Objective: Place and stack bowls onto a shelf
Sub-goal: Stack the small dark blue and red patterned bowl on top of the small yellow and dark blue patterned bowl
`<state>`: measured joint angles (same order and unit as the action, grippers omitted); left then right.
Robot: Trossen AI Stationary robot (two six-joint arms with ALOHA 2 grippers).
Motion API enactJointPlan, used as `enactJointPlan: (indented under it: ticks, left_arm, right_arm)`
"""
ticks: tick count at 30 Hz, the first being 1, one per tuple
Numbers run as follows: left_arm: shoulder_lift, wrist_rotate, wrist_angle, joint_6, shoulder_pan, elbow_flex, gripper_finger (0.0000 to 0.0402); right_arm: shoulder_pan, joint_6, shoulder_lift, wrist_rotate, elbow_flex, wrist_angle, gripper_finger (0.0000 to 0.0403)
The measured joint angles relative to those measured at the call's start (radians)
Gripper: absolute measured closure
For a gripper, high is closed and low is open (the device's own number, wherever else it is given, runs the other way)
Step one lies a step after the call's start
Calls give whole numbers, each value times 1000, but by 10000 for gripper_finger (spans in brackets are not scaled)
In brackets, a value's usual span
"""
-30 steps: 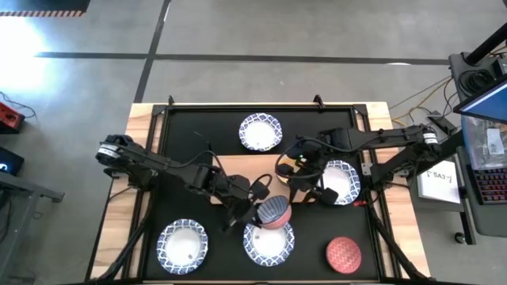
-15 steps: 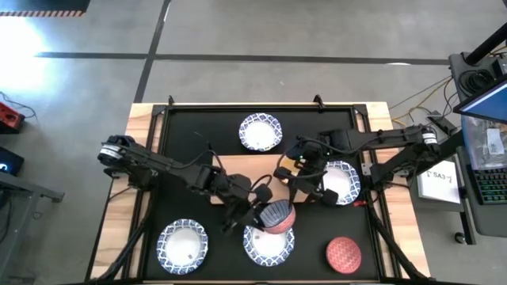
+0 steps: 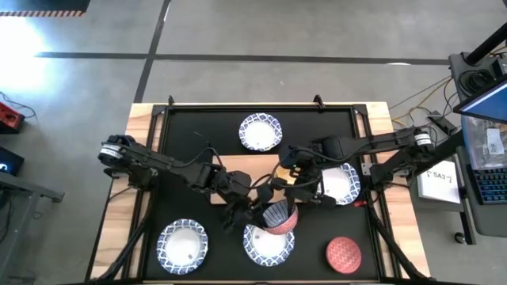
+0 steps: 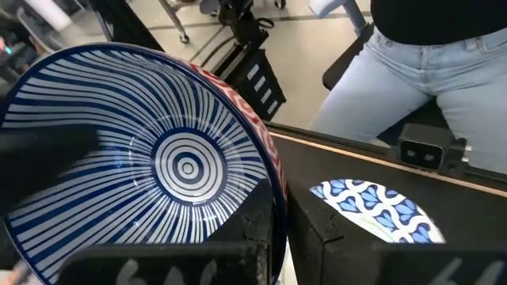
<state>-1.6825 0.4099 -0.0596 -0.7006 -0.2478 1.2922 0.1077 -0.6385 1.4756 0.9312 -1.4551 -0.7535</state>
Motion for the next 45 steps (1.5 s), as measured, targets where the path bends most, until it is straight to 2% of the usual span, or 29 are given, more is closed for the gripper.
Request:
enactJointPlan:
  ticks: [12,19,24,34,40,45]
  left_arm:
    - [-18,68,4,-34,17,0,399]
    - [-18,70,3,-38,18,0,397]
    - [-18,76,13,-34,18,0,375]
    - [-16,32,11,-13,18,1,344]
    - [0,23,-1,-17,30,1,340]
    - [9,24,-21,-38,41,1,340]
  right_arm:
    - [-1,-11,24,45,0,4,327]
    - [-1,-15,24,48,0,5,329]
    - [-1,-31,24,52,0,5,334]
    - [-1,-18,24,43,0,1,342]
    - [-3,-12,23,37,0,5,368]
    - [-4,-7,22,30,0,5,371]
